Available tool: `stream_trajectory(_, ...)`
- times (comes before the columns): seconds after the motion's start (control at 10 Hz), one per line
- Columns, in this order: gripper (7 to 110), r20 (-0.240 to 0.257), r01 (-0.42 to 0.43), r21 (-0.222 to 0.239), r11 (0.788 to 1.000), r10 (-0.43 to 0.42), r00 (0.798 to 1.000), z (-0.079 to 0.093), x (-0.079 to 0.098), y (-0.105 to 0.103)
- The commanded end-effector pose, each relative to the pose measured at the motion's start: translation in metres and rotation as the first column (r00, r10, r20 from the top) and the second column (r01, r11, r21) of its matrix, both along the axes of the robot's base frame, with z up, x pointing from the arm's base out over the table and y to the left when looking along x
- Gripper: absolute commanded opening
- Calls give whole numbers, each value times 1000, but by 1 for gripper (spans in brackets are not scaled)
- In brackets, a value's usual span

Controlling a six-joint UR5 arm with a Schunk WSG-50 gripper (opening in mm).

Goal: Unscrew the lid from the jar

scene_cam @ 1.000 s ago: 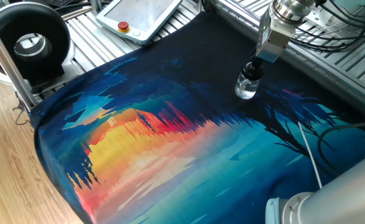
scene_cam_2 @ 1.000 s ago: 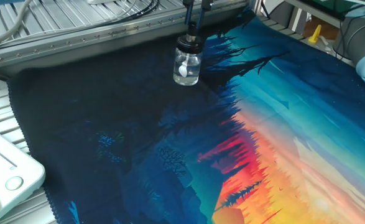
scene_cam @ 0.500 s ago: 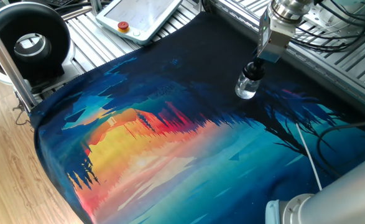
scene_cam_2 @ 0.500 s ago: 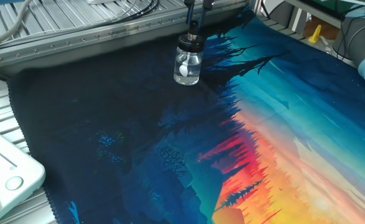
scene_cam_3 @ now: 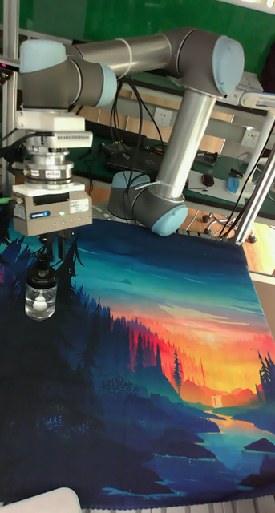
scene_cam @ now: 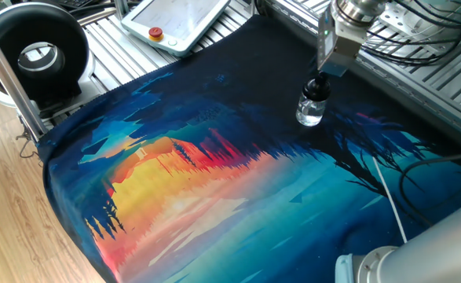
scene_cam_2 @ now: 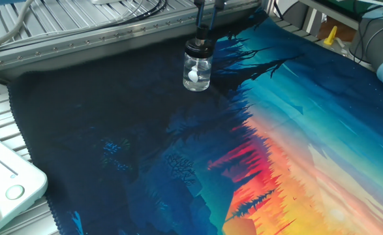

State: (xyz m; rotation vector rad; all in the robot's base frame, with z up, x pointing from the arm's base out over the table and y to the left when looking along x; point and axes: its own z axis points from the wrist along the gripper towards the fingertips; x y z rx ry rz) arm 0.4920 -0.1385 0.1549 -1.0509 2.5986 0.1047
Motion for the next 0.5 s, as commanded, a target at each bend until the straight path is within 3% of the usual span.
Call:
stream_trajectory(0.0,22,16,-16,22,1000,16,1000,10,5,13)
stream_trajectory(0.1,22,-29,-6,-64,998,4,1000,8,-4,-5)
stream_trajectory(0.4,22,-78,76,-137,988,-87,993,7,-11,-5)
